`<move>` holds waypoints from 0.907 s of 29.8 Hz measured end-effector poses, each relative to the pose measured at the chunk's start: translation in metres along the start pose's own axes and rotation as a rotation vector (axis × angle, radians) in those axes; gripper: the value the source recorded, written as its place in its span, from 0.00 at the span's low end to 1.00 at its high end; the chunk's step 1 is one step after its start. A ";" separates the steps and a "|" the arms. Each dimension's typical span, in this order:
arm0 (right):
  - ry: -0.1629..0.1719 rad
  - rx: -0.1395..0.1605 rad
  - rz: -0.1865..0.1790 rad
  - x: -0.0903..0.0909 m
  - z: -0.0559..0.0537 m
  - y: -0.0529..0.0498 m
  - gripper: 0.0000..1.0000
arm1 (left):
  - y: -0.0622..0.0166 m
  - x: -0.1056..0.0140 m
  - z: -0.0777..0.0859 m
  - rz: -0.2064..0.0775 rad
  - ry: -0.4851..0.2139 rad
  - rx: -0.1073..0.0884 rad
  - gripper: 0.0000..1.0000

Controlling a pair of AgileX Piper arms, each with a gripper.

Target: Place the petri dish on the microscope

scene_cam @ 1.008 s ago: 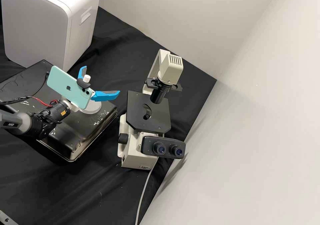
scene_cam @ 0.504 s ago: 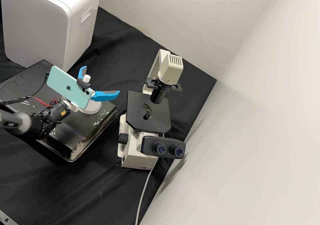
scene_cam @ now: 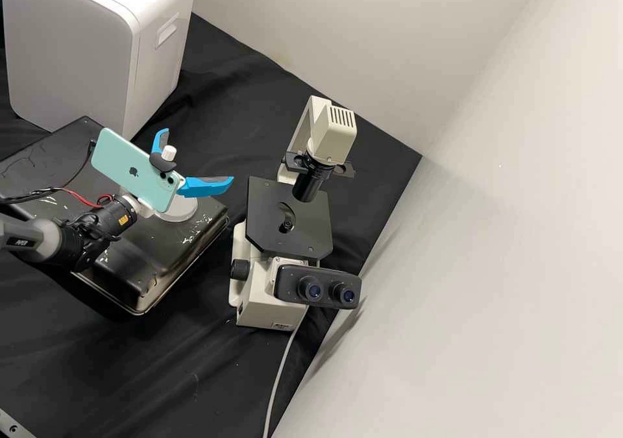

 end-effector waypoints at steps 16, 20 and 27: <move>0.000 0.000 0.000 0.000 0.000 0.000 1.00 | -0.0013 0.001 0.005 0.004 0.014 0.007 1.00; 0.000 0.000 0.000 0.000 0.000 0.000 1.00 | -0.0042 0.002 0.005 -0.009 0.030 0.004 1.00; 0.000 0.000 0.000 0.000 0.000 0.000 1.00 | -0.0164 0.006 0.005 -0.073 0.047 -0.004 1.00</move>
